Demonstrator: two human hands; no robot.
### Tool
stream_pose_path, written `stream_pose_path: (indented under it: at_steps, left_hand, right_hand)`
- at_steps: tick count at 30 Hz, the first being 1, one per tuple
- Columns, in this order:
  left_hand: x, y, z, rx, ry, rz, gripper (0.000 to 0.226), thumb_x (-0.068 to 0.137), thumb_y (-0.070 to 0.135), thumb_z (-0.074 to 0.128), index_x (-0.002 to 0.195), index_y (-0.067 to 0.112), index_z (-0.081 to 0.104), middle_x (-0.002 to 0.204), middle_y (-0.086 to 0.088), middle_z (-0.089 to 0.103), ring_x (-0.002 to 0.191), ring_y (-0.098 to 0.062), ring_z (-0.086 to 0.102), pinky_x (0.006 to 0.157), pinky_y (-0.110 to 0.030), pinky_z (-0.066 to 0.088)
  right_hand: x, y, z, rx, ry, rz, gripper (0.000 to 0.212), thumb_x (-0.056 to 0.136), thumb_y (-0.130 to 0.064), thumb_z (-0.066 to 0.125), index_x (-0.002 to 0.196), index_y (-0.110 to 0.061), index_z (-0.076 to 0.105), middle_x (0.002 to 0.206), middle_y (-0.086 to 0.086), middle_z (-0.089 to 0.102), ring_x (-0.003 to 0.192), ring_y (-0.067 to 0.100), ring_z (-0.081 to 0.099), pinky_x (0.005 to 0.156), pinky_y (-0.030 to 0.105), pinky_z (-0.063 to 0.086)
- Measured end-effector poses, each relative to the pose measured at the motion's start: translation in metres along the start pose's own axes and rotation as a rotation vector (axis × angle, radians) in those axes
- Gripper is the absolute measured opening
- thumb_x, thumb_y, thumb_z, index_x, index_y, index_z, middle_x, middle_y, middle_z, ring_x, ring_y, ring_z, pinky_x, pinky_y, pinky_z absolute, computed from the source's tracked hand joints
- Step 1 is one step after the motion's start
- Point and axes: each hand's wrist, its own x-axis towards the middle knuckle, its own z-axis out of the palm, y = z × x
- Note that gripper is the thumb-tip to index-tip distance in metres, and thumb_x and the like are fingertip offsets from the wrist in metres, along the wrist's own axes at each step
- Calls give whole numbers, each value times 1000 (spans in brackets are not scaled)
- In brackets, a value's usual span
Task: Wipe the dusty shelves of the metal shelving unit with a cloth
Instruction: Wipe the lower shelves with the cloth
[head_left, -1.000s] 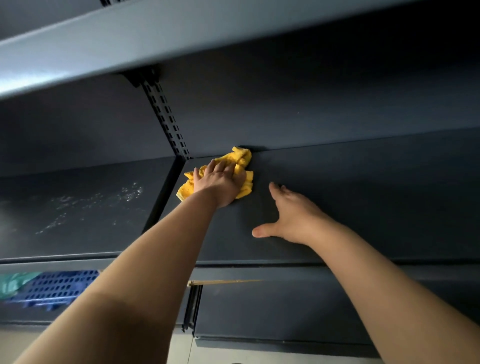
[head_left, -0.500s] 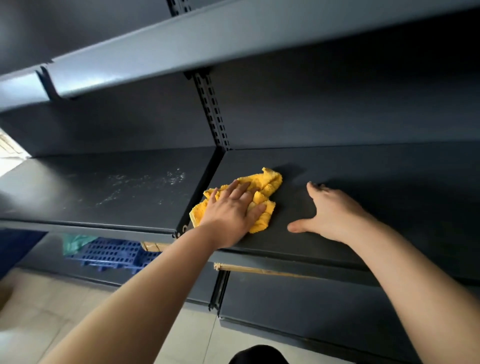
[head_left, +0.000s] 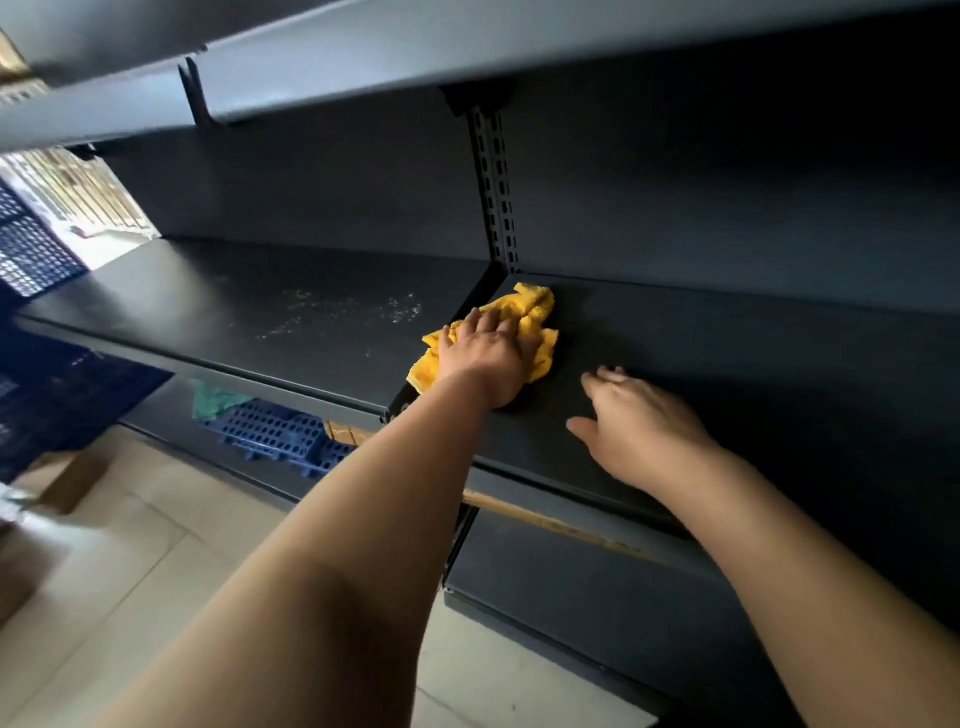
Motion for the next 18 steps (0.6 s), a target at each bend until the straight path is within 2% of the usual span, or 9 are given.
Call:
stream_pose_path:
  at_steps: [4,7,10,12,13,15,16,18]
  left_hand:
    - [-28,-5,1,10,68,103,58,100,55,21,147,24,35,157,0,28,145,-23,17,115,-47,15]
    - [-48,-20,1,99,130,226,50,101,51,25,135,22,48,144,0,44,132,-25,35,105,-41,28]
    - [-48,-44,-7,180,156,293,46,102,49,24,124,23,54,136,2,50,124,-24,40,100,-40,30]
    - [-40,-65,-12,218,180,267,46,102,49,22,124,24,54,135,3,51,122,-23,40,98,-40,31]
    - [-34,-77,-13,220,197,243,47,102,49,22,125,24,54,135,2,51,122,-23,40,97,-39,31]
    - [-21,-101,-14,218,212,196,48,102,50,21,126,24,54,136,2,51,123,-24,39,97,-41,32]
    - [-15,-112,-14,226,205,170,50,101,51,20,127,25,53,138,2,51,125,-24,38,98,-41,32]
    - [-4,-127,-16,224,156,106,53,101,54,17,134,26,48,145,2,44,130,-25,34,101,-43,29]
  right_hand:
    - [13,-3,2,-36,-15,42,60,99,-39,45,149,-11,28,160,4,17,148,19,15,116,37,27]
    - [26,-16,2,-53,-4,83,52,99,-36,44,145,-11,37,157,5,24,145,23,23,112,40,32]
    - [37,-36,3,-86,-7,117,48,101,-31,42,144,-11,38,157,6,26,143,27,27,107,42,37]
    - [44,-48,4,-128,-11,158,46,101,-30,40,143,-10,39,156,7,28,142,28,28,104,41,38]
    - [45,-54,4,-156,-3,178,44,101,-30,40,140,-10,42,152,8,34,138,29,34,101,40,40]
    - [47,-61,1,-201,13,216,36,101,-32,41,126,-11,55,131,10,53,120,29,51,84,36,45]
    - [46,-64,-3,-216,10,232,33,100,-33,42,118,-12,59,120,10,58,111,29,56,76,34,44]
    - [47,-73,-12,-223,-8,249,31,100,-35,43,112,-13,60,113,9,61,103,29,58,71,32,40]
